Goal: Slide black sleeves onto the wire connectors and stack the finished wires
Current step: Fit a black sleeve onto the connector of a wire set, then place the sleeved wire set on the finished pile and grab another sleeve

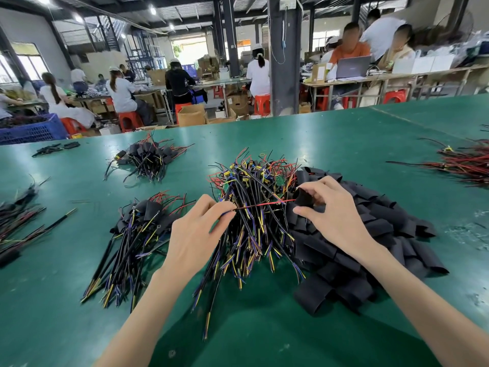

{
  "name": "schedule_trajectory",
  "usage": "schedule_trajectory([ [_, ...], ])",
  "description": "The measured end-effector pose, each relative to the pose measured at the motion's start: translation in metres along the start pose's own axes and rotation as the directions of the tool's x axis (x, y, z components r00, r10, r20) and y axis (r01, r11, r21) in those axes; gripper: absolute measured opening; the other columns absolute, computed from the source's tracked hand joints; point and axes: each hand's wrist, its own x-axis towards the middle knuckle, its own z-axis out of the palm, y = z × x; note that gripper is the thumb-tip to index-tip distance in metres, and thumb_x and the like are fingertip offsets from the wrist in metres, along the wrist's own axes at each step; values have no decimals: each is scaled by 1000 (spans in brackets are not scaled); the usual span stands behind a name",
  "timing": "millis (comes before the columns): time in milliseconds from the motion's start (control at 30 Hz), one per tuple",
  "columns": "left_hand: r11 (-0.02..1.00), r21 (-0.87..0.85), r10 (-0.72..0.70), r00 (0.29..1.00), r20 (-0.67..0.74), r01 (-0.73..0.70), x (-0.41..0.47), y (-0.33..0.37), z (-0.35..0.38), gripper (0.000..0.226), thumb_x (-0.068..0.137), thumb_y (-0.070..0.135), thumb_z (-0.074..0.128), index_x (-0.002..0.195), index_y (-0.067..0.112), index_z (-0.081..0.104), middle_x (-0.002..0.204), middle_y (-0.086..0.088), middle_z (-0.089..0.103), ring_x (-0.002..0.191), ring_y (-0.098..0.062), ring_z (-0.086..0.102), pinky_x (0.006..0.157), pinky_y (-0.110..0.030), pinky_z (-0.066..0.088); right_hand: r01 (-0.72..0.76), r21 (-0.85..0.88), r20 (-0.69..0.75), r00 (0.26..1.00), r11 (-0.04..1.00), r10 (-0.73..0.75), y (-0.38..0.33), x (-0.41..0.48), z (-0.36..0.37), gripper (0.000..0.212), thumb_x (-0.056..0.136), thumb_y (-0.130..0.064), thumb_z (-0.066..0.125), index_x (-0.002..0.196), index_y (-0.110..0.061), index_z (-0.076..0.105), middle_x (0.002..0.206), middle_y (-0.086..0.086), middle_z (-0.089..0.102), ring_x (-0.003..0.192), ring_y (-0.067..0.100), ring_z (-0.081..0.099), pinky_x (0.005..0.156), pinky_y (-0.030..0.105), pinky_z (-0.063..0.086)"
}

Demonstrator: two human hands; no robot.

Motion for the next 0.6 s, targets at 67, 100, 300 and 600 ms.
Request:
schedule_trajectory([
  [67, 1000, -28, 14, 1000, 28, -13, -1, 0, -1, 13, 92, 37, 48, 102, 36, 56, 82, 6, 54, 64, -11, 50, 47, -30, 48, -28, 23, -5, 1000, 999, 28, 1, 1, 0, 37, 71, -12, 80, 104, -15, 66, 94, 3, 54, 84, 16, 55, 85, 25, 45],
  [100, 999, -43, 22, 999, 49, -20, -1, 0, -1, 13, 93, 37, 47, 102, 36, 56, 83, 6, 54, 63, -10, 51, 49, -32, 49, -39, 40, -9, 999, 998, 39, 1, 1, 0, 36, 71, -12, 80, 104, -16, 66, 94, 3, 54, 84, 15, 55, 84, 18, 44],
  [300, 997, -80, 26, 987, 161, -13, -1, 4, -6, 16, 94, 40, 42, 106, 39, 53, 87, 6, 53, 65, -10, 49, 52, -33, 49, -53, 107, -38, 998, 993, 58, 0, 3, -4, 39, 70, -8, 80, 106, -17, 66, 95, 1, 54, 83, 13, 56, 79, 4, 38],
  [600, 998, -63, 11, 983, 184, 1, 0, 6, -7, 21, 94, 38, 42, 105, 33, 60, 87, 4, 54, 64, -14, 52, 48, -32, 47, 39, 142, -61, 998, 989, -31, -5, 3, -10, 41, 69, -2, 79, 105, -19, 67, 101, -1, 56, 89, 20, 60, 89, 32, 48],
])
